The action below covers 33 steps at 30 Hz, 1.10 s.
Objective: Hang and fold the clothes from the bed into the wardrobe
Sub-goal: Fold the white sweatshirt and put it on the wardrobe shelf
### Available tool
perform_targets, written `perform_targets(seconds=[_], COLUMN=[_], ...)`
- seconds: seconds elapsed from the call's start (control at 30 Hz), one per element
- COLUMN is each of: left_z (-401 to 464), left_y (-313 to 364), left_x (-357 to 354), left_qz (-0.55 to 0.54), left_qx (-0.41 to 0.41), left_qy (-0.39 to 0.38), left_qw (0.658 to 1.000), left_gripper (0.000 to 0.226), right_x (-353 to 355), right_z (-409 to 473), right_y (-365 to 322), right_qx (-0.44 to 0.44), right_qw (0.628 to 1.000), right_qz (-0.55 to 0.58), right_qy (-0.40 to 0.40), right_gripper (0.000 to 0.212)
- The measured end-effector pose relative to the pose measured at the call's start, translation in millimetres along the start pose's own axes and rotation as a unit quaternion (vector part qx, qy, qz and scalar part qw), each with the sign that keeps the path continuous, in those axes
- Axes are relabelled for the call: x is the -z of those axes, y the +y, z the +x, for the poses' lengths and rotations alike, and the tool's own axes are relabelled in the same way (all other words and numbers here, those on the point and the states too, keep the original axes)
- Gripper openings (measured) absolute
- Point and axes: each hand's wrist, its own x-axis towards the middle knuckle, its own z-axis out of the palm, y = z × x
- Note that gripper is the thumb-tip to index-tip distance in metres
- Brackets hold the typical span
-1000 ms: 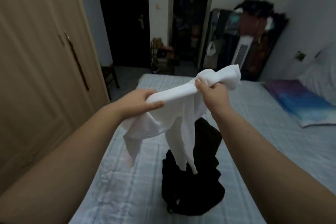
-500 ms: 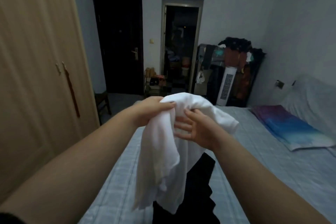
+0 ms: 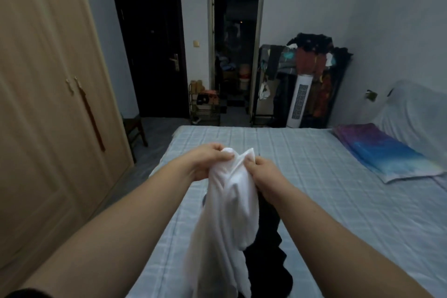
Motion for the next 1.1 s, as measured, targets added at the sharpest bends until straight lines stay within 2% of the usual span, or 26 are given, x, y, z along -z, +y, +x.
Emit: perform_targets(seconds=[0.03, 0.1, 0.13, 0.2, 0.27, 0.3, 0.37, 0.47, 0.53, 0.57, 0.6, 0.7, 0.8, 0.9, 1.1], left_z=[1, -1, -3, -14, -23, -29, -36, -42, -49, -53, -59, -81, -107, -134, -194], left_y=[2, 7, 9, 11, 8, 7, 5, 3, 0, -3, -7, -23, -43, -66, -79], left_x=[10, 40, 59, 96, 128, 137, 148, 152, 156, 157, 160, 166, 169, 168, 166], left_qz=[0.022, 0.066, 0.082, 0.123, 0.159, 0.165, 0.177, 0.186, 0.182, 0.185, 0.196, 0.233, 0.223, 0.219, 0.242], left_qx=[-0.017, -0.059, -0.08, -0.105, -0.122, -0.127, -0.139, -0.159, -0.162, -0.159, -0.154, -0.13, -0.103, -0.087, -0.116], left_qy=[0.042, 0.135, 0.182, 0.264, 0.324, 0.347, 0.385, 0.414, 0.437, 0.448, 0.457, 0.483, 0.527, 0.552, 0.525], left_qw=[0.999, 0.987, 0.977, 0.951, 0.925, 0.914, 0.895, 0.877, 0.866, 0.86, 0.854, 0.834, 0.814, 0.8, 0.808], left_gripper=[0.012, 0.011, 0.011, 0.01, 0.013, 0.014, 0.016, 0.019, 0.019, 0.02, 0.02, 0.02, 0.021, 0.026, 0.024], right_x=[9, 29, 42, 66, 91, 102, 119, 138, 143, 143, 146, 154, 159, 155, 159], right_z=[8, 24, 30, 30, 35, 37, 50, 64, 66, 65, 68, 67, 55, 26, -53], right_y=[6, 15, 17, 8, 3, 3, 3, 1, -2, -3, 1, 11, 33, 46, 53], right_qx=[-0.013, -0.055, -0.069, -0.078, -0.087, -0.068, -0.048, -0.076, -0.068, -0.054, -0.035, 0.0, 0.036, 0.063, 0.068], right_qw=[0.999, 0.992, 0.987, 0.969, 0.96, 0.964, 0.972, 0.954, 0.961, 0.973, 0.98, 0.963, 0.954, 0.941, 0.913], right_qz=[0.024, 0.076, 0.103, 0.182, 0.191, 0.159, 0.12, 0.23, 0.212, 0.148, 0.081, -0.082, -0.085, -0.08, -0.11], right_qy=[0.029, 0.085, 0.104, 0.148, 0.185, 0.203, 0.194, 0.179, 0.161, 0.167, 0.178, 0.256, 0.286, 0.324, 0.388], right_gripper=[0.018, 0.033, 0.032, 0.005, 0.009, 0.009, 0.014, 0.03, 0.054, 0.057, 0.05, 0.032, 0.04, 0.033, 0.028])
